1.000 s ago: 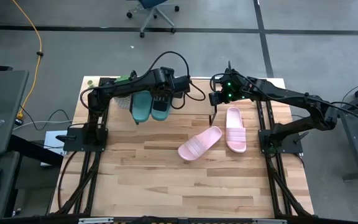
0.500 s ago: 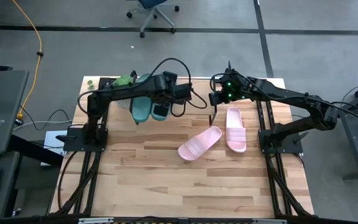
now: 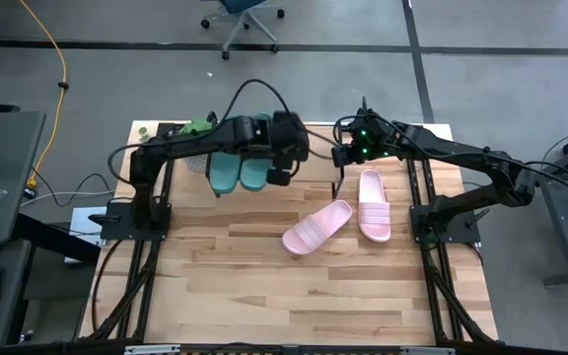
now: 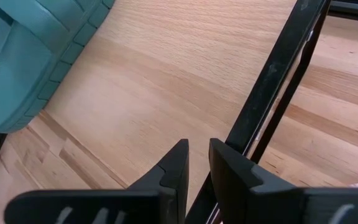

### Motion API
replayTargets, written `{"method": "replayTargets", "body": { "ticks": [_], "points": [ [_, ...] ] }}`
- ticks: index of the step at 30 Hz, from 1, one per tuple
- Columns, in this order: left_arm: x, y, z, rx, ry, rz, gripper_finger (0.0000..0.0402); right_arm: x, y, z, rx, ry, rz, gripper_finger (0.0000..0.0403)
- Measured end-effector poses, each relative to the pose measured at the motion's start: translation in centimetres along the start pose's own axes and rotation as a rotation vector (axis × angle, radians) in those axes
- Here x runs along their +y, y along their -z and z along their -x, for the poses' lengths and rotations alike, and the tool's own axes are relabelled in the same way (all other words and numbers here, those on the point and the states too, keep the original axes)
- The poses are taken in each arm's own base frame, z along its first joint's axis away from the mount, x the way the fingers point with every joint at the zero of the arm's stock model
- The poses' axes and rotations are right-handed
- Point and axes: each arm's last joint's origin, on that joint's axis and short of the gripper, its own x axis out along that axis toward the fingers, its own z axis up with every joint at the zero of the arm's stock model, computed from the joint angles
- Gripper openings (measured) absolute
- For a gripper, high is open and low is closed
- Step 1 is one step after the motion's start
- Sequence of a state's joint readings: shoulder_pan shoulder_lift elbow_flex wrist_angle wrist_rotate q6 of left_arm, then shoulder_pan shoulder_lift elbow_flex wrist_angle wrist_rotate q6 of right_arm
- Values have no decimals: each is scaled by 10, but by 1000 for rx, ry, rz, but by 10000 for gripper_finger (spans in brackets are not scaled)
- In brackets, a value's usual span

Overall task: Pick and place slides into the shelf
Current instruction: Put the green slide on the shelf

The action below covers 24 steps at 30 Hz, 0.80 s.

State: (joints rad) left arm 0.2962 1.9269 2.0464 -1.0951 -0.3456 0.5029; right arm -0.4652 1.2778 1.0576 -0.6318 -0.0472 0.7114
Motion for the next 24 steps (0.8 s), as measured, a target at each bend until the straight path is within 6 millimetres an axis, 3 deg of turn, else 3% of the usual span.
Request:
{"method": "replayTargets", "body": {
  "ticks": [13, 24],
  "points": [
    [46, 27, -15, -10, 24, 264, 161, 0, 0, 0, 4, -5, -6, 55],
    [53, 32, -36, 5, 54, 255, 161, 0, 0, 0, 4, -5, -6, 55]
  ]
}}
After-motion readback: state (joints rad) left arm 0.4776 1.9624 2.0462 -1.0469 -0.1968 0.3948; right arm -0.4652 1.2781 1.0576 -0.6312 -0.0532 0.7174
